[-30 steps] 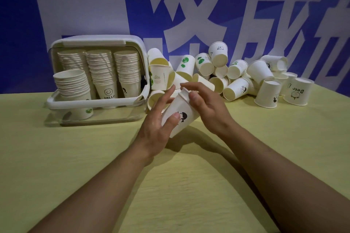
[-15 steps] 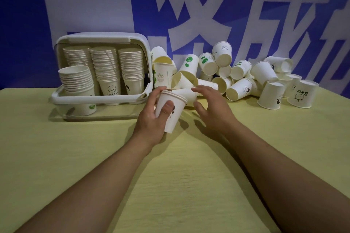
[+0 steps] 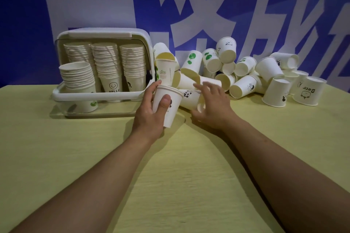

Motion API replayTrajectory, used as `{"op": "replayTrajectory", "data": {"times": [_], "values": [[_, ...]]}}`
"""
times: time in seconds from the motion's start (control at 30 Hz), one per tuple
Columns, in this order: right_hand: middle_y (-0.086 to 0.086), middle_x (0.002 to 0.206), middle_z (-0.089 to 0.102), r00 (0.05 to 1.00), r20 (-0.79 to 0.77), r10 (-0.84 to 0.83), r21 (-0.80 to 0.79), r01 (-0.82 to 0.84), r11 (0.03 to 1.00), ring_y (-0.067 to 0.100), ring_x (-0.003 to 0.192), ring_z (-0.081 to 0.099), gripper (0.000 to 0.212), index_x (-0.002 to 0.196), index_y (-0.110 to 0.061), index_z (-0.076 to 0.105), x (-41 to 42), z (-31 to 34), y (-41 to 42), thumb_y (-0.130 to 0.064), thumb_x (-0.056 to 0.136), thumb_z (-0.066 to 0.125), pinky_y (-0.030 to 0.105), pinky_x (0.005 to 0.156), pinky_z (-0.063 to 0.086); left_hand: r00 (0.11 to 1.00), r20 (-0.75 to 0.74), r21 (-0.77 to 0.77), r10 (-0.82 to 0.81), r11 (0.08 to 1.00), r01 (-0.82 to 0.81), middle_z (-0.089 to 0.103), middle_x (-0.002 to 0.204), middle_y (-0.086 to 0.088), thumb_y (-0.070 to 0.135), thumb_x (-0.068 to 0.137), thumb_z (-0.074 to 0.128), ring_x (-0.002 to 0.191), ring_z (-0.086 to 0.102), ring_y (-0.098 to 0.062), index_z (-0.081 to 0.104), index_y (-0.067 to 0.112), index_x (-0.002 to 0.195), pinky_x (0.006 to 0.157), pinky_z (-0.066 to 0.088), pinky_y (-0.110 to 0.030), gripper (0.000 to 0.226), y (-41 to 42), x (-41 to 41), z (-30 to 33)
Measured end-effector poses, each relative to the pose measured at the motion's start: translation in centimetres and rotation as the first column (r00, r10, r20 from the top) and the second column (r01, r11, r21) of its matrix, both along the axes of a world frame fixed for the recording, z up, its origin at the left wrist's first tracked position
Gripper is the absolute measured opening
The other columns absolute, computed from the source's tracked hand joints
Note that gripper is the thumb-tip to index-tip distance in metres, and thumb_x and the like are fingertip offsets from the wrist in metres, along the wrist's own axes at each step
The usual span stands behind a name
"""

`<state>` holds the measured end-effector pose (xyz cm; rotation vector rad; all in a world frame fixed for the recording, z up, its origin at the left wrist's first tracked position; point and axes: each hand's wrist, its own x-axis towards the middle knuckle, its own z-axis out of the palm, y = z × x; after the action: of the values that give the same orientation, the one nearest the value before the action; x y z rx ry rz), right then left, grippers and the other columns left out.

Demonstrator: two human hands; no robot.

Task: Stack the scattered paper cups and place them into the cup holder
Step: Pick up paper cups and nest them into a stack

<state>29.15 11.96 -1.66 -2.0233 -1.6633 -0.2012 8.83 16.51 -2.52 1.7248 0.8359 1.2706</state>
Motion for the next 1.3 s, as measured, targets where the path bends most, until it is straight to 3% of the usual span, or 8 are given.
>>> {"op": "replayTrajectory", "data": {"times": [0.07,0.3,0.5,0.7,0.83,1.03,1.17,1.3], "values": [[0.002,0.151,0.036,0.999,-0.048,0.023,-0.067,-0.026,0.997,0.026,0.138,0.033,0.085,0.150,-0.035,0.027,0.4,-0.3,0.1,-0.042,0.079,0.073,0.049,0.114,0.031,1.000,0.006,0.005,-0.002,1.000,0.002,0.062,0.120,0.018,0.060,0.085,0.051,0.102,0.063,-0.007,0.043,0.066,0.125,0.083,0.053,-0.031,0.041,-0.1,-0.2,0.1],[-0.002,0.127,0.048,0.915,-0.368,0.164,0.272,-0.062,0.960,0.020,0.104,0.058,0.073,0.135,-0.038,0.025,0.3,0.6,-0.4,-0.039,0.081,0.075,0.043,0.087,0.056,0.995,0.032,-0.007,-0.098,0.995,0.099,0.065,0.114,0.005,0.051,0.086,0.052,0.086,0.062,0.002,0.048,0.057,0.127,0.068,0.046,-0.010,0.042,-0.3,-0.5,0.3],[-0.005,0.141,0.046,0.803,-0.504,0.318,0.460,-0.061,0.886,0.019,0.120,0.053,0.063,0.144,-0.040,0.034,0.0,2.0,-1.9,-0.062,0.088,0.052,0.045,0.094,0.054,0.988,0.001,0.026,-0.156,0.987,0.156,0.063,0.108,0.015,0.052,0.089,0.049,0.080,0.061,0.008,0.050,0.052,0.130,0.073,0.046,-0.011,0.041,-0.9,-0.3,0.4],[-0.013,0.136,0.051,0.807,-0.364,0.465,0.419,-0.303,0.856,-0.012,0.116,0.047,0.066,0.144,-0.027,0.047,-2.0,2.5,-3.0,-0.061,0.090,0.032,0.008,0.089,0.041,0.977,-0.100,0.146,-0.187,0.969,0.200,0.054,0.131,0.026,0.066,0.084,0.054,0.120,0.057,-0.005,0.043,0.072,0.126,0.101,0.051,-0.045,0.044,-1.3,-0.5,0.2],[-0.004,0.144,0.052,0.828,-0.292,0.479,0.332,-0.382,0.863,0.010,0.128,0.049,0.065,0.145,-0.029,0.048,-3.0,1.9,-2.6,-0.063,0.092,0.028,0.036,0.102,0.042,0.969,-0.155,0.210,-0.193,0.952,0.223,0.053,0.140,0.016,0.069,0.085,0.051,0.127,0.055,-0.012,0.036,0.072,0.133,0.100,0.051,-0.050,0.050,-1.4,-0.4,0.3],[-0.005,0.141,0.054,0.818,-0.328,0.472,0.238,-0.412,0.880,0.006,0.125,0.048,0.067,0.144,-0.030,0.048,-3.4,1.6,-2.5,-0.065,0.092,0.023,0.027,0.102,0.039,0.971,-0.147,0.192,-0.187,0.958,0.213,0.047,0.134,0.039,0.066,0.089,0.044,0.127,0.050,0.001,0.038,0.073,0.129,0.105,0.048,-0.044,0.041,-1.1,-0.1,0.1],[-0.003,0.135,0.057,0.937,-0.293,0.192,0.304,-0.099,0.947,0.013,0.118,0.052,0.039,0.135,-0.030,0.055,-0.5,2.9,-0.4,-0.044,0.101,0.042,0.039,0.100,0.047,0.988,-0.051,0.088,-0.147,0.985,0.151,0.058,0.125,0.013,0.065,0.088,0.044,0.097,0.059,0.003,0.046,0.064,0.127,0.086,0.052,-0.033,0.039,-0.1,0.1,-0.4],[-0.001,0.141,0.054,0.998,-0.064,-0.024,0.013,0.025,1.000,0.024,0.128,0.048,0.041,0.133,-0.033,0.055,3.2,4.0,2.3,-0.022,0.094,0.061,0.046,0.107,0.042,0.995,0.008,0.041,-0.096,0.995,0.096,0.061,0.108,0.013,0.057,0.090,0.044,0.079,0.058,0.010,0.048,0.053,0.128,0.072,0.045,-0.018,0.039,0.5,0.1,-0.4]]}}
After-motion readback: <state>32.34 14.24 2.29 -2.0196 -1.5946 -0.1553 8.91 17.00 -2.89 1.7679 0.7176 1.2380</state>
